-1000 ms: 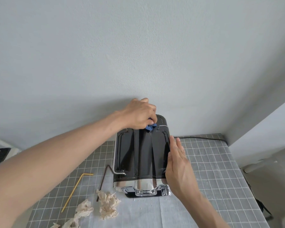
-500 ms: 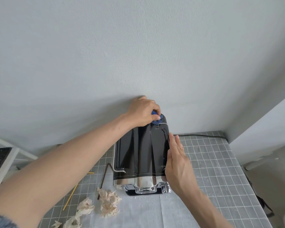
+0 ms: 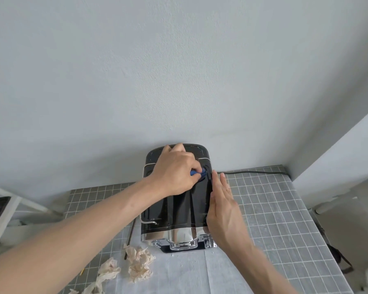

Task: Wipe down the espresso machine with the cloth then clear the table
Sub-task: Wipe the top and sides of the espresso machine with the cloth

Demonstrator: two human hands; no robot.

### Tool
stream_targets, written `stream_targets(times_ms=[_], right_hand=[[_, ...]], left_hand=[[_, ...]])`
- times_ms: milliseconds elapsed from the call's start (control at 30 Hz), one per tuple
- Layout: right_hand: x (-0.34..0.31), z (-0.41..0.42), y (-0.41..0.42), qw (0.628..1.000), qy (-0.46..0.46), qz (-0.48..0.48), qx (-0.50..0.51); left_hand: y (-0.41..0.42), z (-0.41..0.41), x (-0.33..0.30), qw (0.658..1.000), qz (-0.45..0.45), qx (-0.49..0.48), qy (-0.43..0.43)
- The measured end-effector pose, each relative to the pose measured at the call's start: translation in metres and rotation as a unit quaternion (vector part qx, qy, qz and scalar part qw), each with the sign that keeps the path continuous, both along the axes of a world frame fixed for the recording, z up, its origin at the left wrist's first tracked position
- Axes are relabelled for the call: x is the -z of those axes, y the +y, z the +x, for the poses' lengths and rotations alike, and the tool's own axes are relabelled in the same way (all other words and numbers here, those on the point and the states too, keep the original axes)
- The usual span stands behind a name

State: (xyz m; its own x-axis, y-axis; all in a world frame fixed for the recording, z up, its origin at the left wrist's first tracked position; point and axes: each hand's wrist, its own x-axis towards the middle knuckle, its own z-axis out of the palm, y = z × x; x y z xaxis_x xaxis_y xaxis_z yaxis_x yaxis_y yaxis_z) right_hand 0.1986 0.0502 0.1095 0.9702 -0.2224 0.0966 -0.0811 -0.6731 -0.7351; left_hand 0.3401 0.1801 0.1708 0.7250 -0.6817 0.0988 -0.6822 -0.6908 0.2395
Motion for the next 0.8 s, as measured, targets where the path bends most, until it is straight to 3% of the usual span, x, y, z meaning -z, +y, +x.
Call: stream_targets(times_ms=[267, 400, 633, 800], right_hand=[[-0.001, 0.000, 0.000, 1.000, -0.008, -0.020, 0.002], [-0.003, -0.001, 0.004, 1.000, 0.002, -0.029, 0.007], [-0.002, -0.002, 0.005, 0.999, 0.004, -0.027, 0.017], [0.004, -0.002, 0.003, 0.999, -0.005, -0.031, 0.016]], left_hand=[[-0.022, -0.005, 0.006, 0.992, -0.004, 0.019, -0.125], [-0.028, -0.014, -0.003, 0.986, 0.068, -0.064, -0.136], [-0.031, -0.017, -0.018, 0.976, 0.133, -0.123, -0.118], [-0.031, -0.012, -0.012, 0.980, 0.130, -0.075, -0.129]])
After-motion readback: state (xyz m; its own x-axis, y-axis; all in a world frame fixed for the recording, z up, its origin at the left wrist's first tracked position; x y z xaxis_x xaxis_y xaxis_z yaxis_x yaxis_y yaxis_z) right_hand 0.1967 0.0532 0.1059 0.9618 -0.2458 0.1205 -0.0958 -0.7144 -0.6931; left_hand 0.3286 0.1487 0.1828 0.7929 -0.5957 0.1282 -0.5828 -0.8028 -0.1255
